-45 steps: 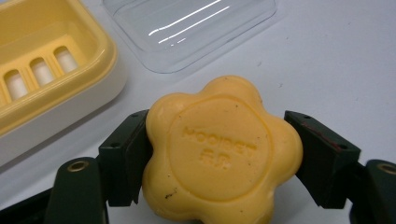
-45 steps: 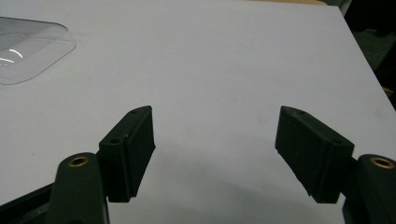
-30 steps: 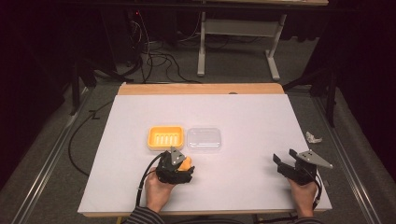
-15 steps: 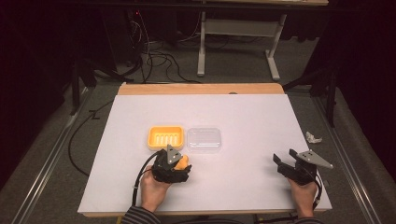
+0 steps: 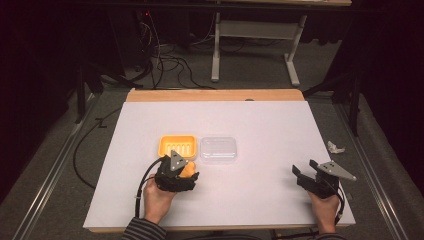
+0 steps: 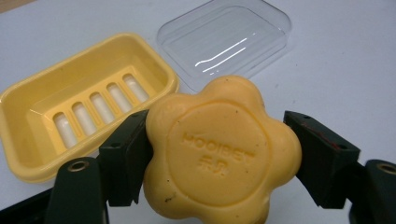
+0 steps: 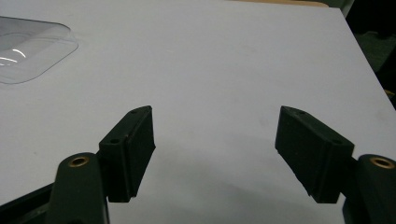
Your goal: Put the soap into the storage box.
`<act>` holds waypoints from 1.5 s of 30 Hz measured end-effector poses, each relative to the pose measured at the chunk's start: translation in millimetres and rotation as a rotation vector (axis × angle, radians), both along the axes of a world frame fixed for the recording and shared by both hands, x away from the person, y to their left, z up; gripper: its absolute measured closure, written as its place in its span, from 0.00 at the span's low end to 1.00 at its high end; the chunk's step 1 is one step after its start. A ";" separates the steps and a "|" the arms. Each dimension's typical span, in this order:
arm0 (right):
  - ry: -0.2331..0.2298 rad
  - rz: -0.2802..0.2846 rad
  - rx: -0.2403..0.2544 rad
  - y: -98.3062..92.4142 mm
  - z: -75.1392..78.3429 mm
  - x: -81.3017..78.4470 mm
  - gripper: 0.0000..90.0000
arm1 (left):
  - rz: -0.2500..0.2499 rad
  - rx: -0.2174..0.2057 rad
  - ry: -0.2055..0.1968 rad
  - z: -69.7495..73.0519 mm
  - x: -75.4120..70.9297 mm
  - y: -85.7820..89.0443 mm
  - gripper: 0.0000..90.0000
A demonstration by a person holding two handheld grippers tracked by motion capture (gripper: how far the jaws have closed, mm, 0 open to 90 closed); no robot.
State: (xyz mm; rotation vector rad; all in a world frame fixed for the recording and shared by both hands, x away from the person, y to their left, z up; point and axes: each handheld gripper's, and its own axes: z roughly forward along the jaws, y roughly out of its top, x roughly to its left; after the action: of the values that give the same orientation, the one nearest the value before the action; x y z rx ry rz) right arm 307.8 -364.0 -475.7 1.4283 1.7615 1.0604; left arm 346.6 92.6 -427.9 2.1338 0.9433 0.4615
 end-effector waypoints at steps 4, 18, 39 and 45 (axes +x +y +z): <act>-0.001 0.000 -0.002 0.0 0.0 0.0 0.32 | 0.009 -0.005 0.012 0.6 4.2 5.1 0.31; 0.018 0.001 -0.008 0.6 -0.3 1.9 0.32 | 0.038 -0.033 0.016 14.0 20.7 18.6 0.31; 0.010 0.002 -0.003 -0.4 -0.1 1.5 0.32 | 0.081 -0.022 0.020 39.4 55.6 31.3 0.31; 0.012 0.002 -0.003 0.0 -0.1 1.2 0.32 | 0.101 -0.024 0.036 35.1 67.3 33.7 0.31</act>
State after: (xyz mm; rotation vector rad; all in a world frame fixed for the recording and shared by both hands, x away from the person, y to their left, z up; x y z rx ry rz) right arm 309.0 -364.1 -475.8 1.4341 1.7722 1.0520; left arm 413.9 126.3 -392.8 2.0860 1.0759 0.4609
